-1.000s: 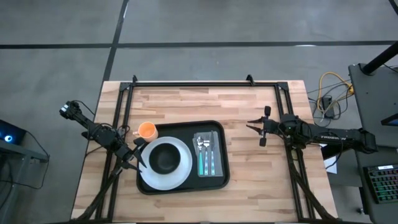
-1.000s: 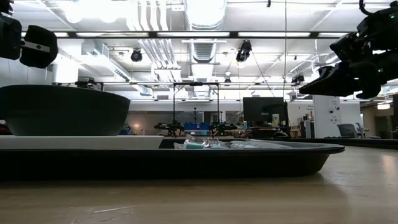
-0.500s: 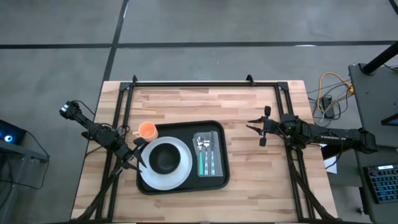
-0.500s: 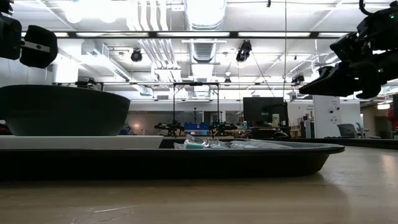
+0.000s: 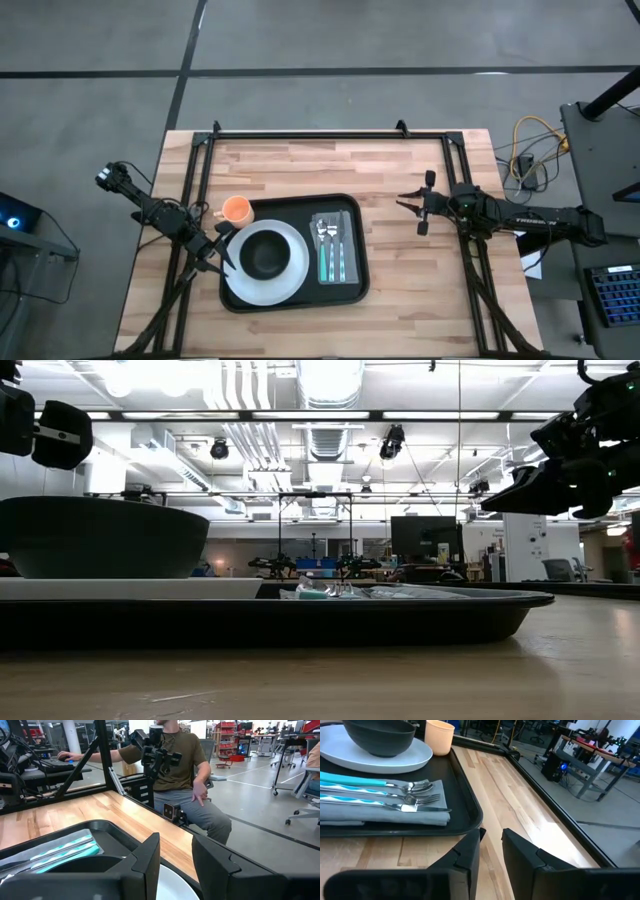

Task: Set up tray
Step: Return to Home Position

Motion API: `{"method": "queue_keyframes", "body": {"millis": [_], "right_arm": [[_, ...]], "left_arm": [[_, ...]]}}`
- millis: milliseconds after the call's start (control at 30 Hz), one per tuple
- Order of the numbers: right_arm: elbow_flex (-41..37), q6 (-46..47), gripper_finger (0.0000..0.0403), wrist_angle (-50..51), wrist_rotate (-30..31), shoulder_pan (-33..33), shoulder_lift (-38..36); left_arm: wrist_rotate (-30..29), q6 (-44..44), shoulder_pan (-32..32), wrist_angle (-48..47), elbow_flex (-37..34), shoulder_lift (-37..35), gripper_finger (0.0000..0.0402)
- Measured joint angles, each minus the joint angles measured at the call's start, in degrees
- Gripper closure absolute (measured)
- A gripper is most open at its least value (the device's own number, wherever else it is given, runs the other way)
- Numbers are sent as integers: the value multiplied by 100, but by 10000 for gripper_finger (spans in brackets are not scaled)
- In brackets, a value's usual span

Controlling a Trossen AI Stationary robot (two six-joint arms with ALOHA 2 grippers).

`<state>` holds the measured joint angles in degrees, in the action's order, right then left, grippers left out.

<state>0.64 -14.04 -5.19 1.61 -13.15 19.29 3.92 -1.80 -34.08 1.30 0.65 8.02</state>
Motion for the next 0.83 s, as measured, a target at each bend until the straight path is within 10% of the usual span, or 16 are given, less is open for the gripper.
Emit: {"method": "queue_keyframes", "body": {"millis": [833], "right_arm": [[2, 4, 334, 0, 0, -2, 0]], "left_arm": [[0, 0, -1, 0, 0, 0, 306]]}}
